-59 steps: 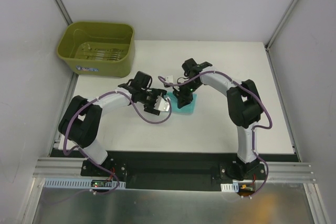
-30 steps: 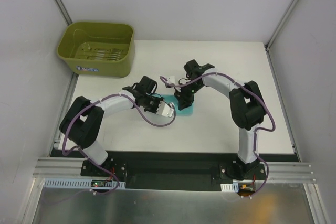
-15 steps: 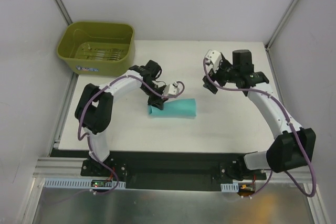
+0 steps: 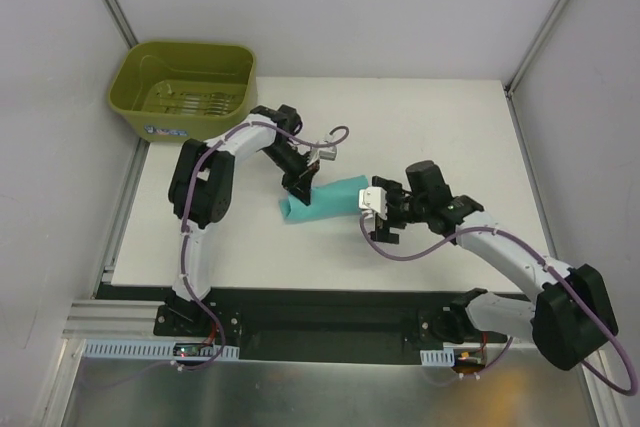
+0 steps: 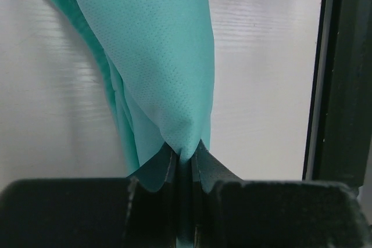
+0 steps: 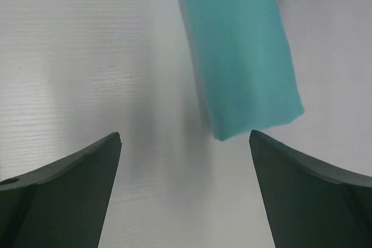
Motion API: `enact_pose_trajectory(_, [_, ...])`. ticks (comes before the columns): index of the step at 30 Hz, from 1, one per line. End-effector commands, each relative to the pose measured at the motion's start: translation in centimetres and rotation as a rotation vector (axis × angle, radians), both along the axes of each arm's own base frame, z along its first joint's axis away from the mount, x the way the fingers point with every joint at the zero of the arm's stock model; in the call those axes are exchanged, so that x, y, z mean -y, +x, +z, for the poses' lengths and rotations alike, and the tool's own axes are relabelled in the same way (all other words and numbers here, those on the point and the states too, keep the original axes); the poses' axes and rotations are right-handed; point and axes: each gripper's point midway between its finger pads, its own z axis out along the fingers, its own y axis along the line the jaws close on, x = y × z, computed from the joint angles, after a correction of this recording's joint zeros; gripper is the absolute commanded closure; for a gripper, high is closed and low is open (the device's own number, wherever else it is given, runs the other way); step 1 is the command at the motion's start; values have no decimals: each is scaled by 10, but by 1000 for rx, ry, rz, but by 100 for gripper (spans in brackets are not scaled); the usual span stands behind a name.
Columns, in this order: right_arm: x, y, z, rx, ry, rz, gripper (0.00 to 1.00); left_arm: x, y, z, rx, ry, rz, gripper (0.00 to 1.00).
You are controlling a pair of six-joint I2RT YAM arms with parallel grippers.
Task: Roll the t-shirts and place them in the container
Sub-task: Roll the T-shirt to the center of the board.
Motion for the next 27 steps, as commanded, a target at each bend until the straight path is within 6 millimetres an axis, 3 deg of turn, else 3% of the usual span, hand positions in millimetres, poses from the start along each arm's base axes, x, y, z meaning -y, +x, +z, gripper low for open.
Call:
enact_pose_trajectory(1, [-30,37,20,326,67,136,4,0,-9,11,-251,-32,68,100])
enact_pose_trajectory(11, [-67,53,-2,388,105,314,4,-10,-14,-5,-368,23,111,100])
enact_pose_trajectory(20, [-79,42,-26,376,113,483,4,-14,-11,-12,-418,35,150,100])
enact_pose_trajectory(27, [-84,34,-49,497,114,594,2,-16,0,-13,-474,23,200,100])
